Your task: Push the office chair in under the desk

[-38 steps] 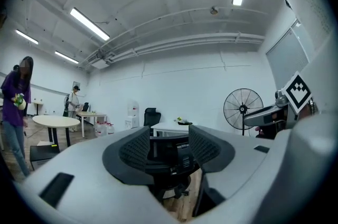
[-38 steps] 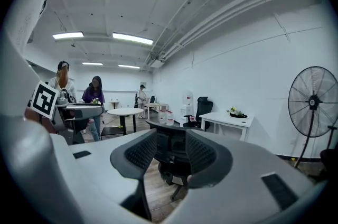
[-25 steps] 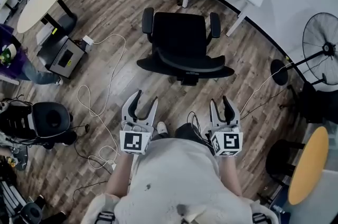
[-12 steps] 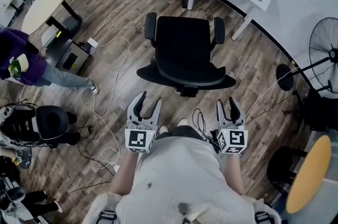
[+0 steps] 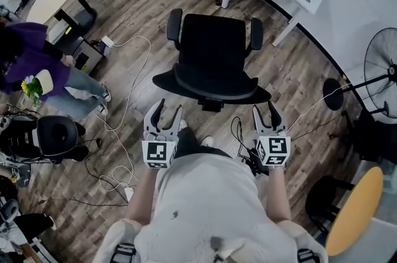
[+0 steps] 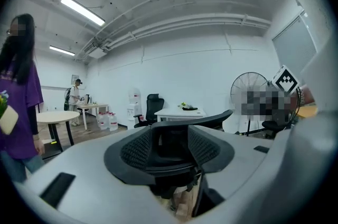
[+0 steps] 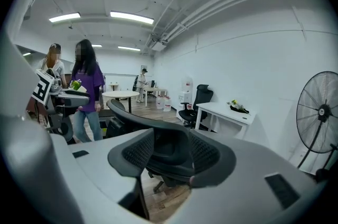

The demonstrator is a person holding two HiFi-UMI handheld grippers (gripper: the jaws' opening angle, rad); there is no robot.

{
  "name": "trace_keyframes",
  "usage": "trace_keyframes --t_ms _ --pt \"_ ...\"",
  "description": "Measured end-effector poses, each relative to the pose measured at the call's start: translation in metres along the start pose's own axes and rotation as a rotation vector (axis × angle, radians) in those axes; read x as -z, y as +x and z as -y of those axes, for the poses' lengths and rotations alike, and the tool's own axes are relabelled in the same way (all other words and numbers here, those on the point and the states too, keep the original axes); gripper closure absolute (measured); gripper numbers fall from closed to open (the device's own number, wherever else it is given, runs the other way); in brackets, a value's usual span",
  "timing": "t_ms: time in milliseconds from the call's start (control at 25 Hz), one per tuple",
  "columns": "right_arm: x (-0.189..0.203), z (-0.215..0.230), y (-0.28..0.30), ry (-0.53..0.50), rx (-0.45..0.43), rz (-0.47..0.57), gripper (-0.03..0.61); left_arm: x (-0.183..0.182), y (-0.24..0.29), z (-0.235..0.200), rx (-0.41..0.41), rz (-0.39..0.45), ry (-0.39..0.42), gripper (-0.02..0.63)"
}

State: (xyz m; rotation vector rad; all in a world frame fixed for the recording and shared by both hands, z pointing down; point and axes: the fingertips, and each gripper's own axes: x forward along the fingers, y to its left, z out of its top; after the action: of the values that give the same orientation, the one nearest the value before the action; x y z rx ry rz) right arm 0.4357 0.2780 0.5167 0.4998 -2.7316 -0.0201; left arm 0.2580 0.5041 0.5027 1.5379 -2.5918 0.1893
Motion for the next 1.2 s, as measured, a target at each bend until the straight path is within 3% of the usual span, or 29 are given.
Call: trace_keyframes --t_ms 480,760,1200 --pt "0.041 0.017 0.063 -0.042 -0.028 -0.121 0.337 0.049 0.062 -0.022 0.010 -0.113 0.070 0.373" --pt "0.060 0.029 0.107 -0.004 0.006 -0.165 0.316 0.081 0.116 -0.037 0.052 -0.196 0.097 0.351" --pt "0.057 0.044 0.166 -0.046 0.002 -0.183 0.314 0.086 0.188 -0.063 0.039 -0.219 0.139 0.339"
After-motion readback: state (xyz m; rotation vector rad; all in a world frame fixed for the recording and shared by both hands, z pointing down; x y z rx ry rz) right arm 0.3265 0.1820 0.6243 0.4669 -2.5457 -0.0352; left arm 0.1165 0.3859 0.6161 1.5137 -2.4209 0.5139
